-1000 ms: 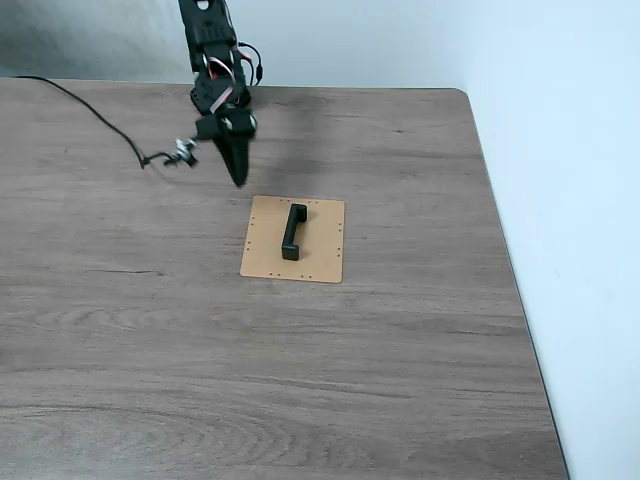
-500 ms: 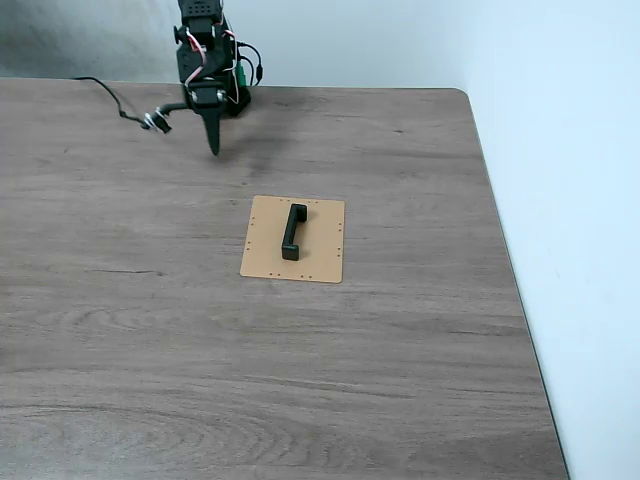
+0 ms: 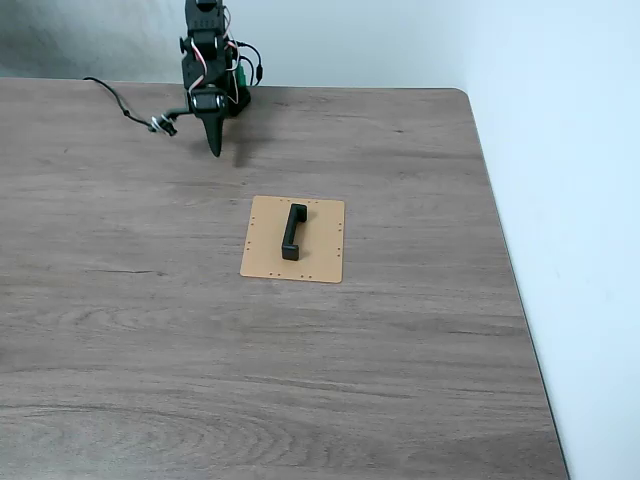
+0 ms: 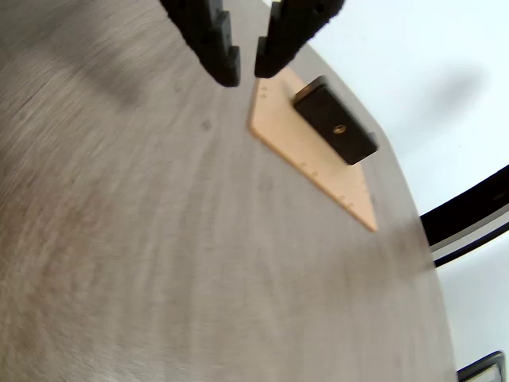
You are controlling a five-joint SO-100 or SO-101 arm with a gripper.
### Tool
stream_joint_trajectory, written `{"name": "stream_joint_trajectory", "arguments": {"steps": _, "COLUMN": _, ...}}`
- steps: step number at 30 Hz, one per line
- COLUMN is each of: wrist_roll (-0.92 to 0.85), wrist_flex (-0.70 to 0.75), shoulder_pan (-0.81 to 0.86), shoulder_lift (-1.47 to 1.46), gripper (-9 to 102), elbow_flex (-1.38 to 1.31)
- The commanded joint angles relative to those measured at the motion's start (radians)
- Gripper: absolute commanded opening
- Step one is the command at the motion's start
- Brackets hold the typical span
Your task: Grasp a black block and then place it on the board.
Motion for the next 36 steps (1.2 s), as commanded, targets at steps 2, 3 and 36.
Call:
{"name": "stream_joint_trajectory", "arguments": {"steps": 2, "wrist_roll": 0.032, "wrist_flex": 0.014, "shoulder_pan": -0.003, "shoulder_lift": 0.069, "gripper": 0, "elbow_flex": 0.040}}
{"name": "stream_joint_trajectory", "arguments": {"steps": 3, "wrist_roll": 0.034, "wrist_flex": 0.017, "shoulder_pan": -0.003, "shoulder_lift": 0.078, "gripper": 0, "elbow_flex": 0.043}}
{"name": "stream_joint_trajectory", "arguments": {"steps": 36, "wrist_roll": 0.032, "wrist_flex": 0.031, "shoulder_pan": -0.011, "shoulder_lift": 0.117, "gripper": 0, "elbow_flex": 0.052}}
